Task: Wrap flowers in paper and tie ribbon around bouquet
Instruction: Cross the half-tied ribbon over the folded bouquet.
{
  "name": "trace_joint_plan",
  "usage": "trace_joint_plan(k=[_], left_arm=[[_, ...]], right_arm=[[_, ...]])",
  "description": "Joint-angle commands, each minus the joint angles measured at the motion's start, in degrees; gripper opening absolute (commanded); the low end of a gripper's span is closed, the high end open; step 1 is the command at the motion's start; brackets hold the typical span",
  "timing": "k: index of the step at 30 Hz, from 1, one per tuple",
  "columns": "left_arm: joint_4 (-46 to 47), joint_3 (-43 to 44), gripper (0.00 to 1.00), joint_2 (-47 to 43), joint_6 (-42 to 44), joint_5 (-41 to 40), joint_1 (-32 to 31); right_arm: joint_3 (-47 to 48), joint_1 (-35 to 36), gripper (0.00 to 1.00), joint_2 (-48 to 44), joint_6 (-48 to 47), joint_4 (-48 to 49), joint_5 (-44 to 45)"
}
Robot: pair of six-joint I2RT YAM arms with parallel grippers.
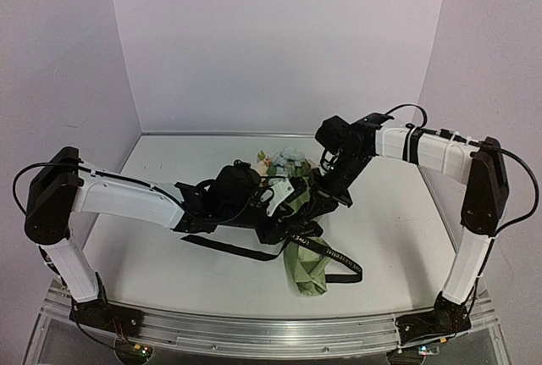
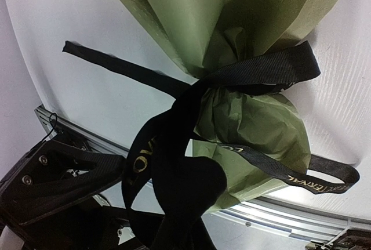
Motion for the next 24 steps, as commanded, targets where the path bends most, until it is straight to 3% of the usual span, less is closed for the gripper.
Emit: trace_joint_plan(k=[1, 9, 15, 18, 24], left_arm=[[0.2, 3.6, 0.55, 0.9, 1.1, 1.4, 0.3], [-0.8, 5.4, 0.41, 2.5, 1.1, 1.6, 0.3], [0.5, 4.6, 0.09, 2.5, -0.1, 0.4, 0.3], [2.6, 2.6, 0.01, 1.8, -1.9, -1.4, 0.4], [7.4, -2.0, 0.00, 0.2, -8.7, -0.7, 2.9]], right_arm=[[2.2, 0.6, 0.00, -1.7, 0.9, -0.6, 1.3], [2.1, 0.8, 0.00, -2.0, 1.0, -0.6, 2.3], [1.5, 1.0, 0.01, -2.8, 0.3, -0.6, 3.2], [-0.5, 1.0, 0.10, -4.9, -2.3, -0.6, 4.4], [-10.0, 1.0, 0.35, -13.8, -13.8, 0.5, 9.1]])
